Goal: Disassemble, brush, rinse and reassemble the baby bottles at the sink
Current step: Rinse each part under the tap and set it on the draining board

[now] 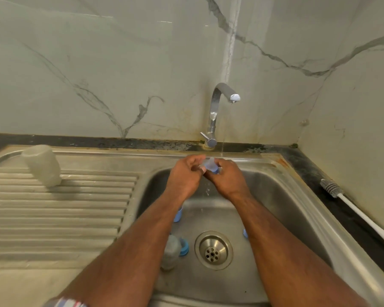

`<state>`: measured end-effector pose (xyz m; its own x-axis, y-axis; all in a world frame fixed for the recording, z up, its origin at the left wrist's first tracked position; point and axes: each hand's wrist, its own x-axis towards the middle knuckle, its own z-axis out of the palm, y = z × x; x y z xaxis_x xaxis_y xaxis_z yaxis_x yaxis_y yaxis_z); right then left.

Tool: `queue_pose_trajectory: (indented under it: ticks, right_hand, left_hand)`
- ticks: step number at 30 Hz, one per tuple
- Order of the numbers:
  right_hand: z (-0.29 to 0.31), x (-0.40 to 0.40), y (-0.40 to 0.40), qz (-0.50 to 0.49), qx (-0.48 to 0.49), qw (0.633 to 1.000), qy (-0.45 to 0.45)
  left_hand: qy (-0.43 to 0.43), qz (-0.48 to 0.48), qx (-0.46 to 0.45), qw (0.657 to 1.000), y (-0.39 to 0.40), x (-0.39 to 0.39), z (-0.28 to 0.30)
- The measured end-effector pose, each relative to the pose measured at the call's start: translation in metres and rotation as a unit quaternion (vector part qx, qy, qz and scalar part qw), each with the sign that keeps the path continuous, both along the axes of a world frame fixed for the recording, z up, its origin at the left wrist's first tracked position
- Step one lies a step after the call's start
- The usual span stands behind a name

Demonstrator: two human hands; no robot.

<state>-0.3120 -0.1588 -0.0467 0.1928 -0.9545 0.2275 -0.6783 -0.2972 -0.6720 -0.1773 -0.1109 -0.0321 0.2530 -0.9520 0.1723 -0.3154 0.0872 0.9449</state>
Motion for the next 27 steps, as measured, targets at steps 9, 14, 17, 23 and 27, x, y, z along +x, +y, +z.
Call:
queue_pose_trajectory:
  ticks: [9,14,17,23,27]
  right_hand:
    - [0.005,0.027,0.024,0.001,-0.026,0.992,0.12]
    - [0.008,0.032,0.035,0.014,0.002,0.993,0.121]
    - [0.015,0.048,0.039,0.046,0.006,0.997,0.061]
    - [0.043,0.141,0.058,0.154,0.004,0.988,0.003]
    - [0.042,0.214,0.069,0.203,0.008,0.979,0.026]
  left_hand:
    - [-0.141,0.073,0.026,0.987,0.062,0.08,0.005]
    - [-0.162,0.094,0.028,0.982,0.088,0.104,0.004]
    - [-0.17,0.116,0.038,0.978,0.097,0.123,0.005]
    - [-0.135,0.208,0.045,0.968,0.112,0.169,0.005]
    - [-0.1,0.273,0.028,0.956,0.115,0.188,0.006]
